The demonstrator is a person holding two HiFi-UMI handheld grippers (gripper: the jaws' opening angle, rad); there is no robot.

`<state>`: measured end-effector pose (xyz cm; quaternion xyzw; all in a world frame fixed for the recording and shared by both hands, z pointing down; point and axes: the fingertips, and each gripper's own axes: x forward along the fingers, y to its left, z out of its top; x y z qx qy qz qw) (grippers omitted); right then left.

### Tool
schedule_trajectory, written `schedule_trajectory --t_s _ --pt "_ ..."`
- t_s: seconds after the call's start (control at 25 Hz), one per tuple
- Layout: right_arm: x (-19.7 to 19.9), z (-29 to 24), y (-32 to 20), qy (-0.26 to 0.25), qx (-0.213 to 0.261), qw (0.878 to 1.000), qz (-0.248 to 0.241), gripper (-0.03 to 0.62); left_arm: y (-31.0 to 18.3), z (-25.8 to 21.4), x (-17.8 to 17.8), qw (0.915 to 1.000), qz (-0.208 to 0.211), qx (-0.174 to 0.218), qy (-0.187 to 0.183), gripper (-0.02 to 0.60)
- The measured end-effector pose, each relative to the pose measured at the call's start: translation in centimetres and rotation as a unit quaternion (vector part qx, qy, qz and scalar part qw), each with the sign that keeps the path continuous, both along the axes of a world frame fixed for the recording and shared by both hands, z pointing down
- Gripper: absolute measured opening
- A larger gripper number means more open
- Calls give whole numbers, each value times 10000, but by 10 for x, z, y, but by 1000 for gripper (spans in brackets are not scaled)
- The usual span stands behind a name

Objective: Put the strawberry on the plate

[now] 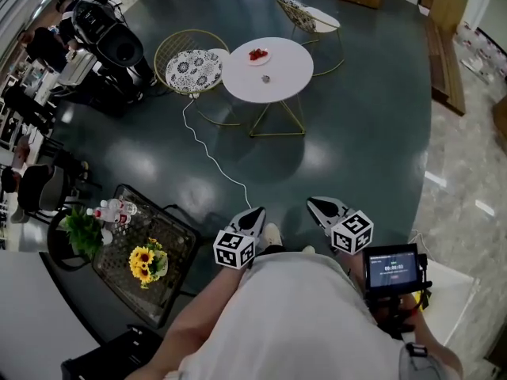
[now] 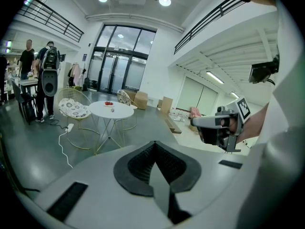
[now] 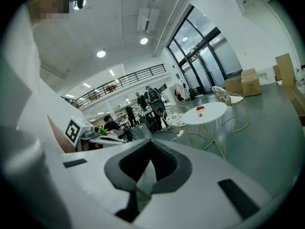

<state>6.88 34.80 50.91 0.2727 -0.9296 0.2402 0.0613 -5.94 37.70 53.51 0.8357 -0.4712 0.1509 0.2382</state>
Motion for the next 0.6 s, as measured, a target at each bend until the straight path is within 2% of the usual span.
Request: schedule_trajectory --t_s 0.2,0.6 --pt "-22 -2 -17 19 8 10000 21 6 -20 -1 -24 10000 -43 29 55 6" --pt "-55 -3 -58 134 35 9996 254 6 -70 0 -57 9995 218 119 172 6"
